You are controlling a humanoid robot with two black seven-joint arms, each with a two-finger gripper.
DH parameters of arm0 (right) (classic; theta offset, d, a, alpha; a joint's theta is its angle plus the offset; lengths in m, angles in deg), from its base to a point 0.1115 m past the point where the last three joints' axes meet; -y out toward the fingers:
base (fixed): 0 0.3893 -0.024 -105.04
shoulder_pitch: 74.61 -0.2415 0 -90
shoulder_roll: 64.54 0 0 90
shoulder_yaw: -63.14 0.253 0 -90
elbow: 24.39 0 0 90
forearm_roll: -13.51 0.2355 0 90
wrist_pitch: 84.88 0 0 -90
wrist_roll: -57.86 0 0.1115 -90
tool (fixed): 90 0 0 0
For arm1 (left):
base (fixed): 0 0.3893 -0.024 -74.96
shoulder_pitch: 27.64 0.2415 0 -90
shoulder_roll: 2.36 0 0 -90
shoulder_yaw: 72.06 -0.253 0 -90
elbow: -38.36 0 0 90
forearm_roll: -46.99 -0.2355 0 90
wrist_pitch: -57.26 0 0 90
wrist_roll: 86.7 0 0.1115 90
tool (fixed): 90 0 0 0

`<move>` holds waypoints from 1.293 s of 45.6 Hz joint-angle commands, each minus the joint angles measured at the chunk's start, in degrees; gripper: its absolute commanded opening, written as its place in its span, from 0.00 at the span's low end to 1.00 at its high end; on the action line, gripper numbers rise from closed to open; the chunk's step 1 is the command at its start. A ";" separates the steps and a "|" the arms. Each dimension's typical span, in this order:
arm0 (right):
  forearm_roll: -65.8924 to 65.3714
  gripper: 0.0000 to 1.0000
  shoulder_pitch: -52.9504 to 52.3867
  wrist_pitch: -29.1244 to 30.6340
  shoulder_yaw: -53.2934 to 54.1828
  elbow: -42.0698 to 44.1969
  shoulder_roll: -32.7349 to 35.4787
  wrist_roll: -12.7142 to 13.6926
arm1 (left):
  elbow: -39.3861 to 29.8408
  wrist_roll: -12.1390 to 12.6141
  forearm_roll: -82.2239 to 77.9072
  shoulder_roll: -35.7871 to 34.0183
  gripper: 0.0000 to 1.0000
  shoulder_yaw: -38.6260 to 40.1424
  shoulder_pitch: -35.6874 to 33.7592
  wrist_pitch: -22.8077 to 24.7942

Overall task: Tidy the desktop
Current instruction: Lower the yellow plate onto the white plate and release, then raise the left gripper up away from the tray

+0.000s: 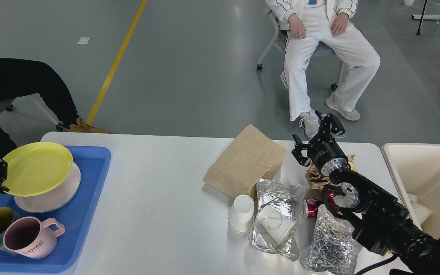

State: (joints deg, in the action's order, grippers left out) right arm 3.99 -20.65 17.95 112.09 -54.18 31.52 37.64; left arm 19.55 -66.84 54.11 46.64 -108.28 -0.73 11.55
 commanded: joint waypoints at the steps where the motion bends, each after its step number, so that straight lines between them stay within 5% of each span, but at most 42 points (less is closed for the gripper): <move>1: 0.03 1.00 0.00 0.00 0.00 0.00 0.00 0.00 | 0.00 0.00 0.00 0.13 0.05 0.01 -0.01 0.00; 9: -0.06 1.00 0.00 0.00 0.00 0.00 0.00 0.00 | 0.00 0.00 0.00 0.04 0.09 -0.08 0.08 -0.44; 17: -0.06 1.00 0.00 0.00 0.00 0.00 0.00 0.00 | 0.00 0.09 -0.09 0.04 0.25 -0.17 0.17 -4.65; 31: -0.06 1.00 0.00 0.00 0.00 0.00 0.00 0.00 | 0.09 -0.08 -0.09 0.04 0.40 -0.26 -0.01 -7.91; 38: 0.03 1.00 0.00 0.00 0.00 0.00 0.00 0.00 | 0.09 -0.70 0.00 0.21 0.63 0.01 -0.01 -10.80; 40: 0.03 1.00 0.00 0.00 0.00 0.00 0.00 0.00 | 0.09 -0.88 0.09 0.21 0.79 0.62 -0.09 -14.31; 45: 0.03 1.00 0.00 0.00 0.00 0.00 0.00 0.00 | 0.09 -0.88 0.09 0.39 0.90 2.55 0.25 -20.38; 53: -0.06 1.00 0.00 0.00 0.00 0.00 0.00 0.00 | 0.26 -1.05 0.87 -0.49 0.94 4.57 0.08 -21.97; 59: 0.03 1.00 0.00 0.00 0.00 0.00 0.00 0.00 | 1.40 -3.69 0.88 0.30 0.95 12.03 0.69 -22.67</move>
State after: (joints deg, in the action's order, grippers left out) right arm 3.99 -20.65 17.95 112.09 -54.18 31.52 37.64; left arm 19.92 -68.60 54.79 46.32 -102.29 -0.46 -10.42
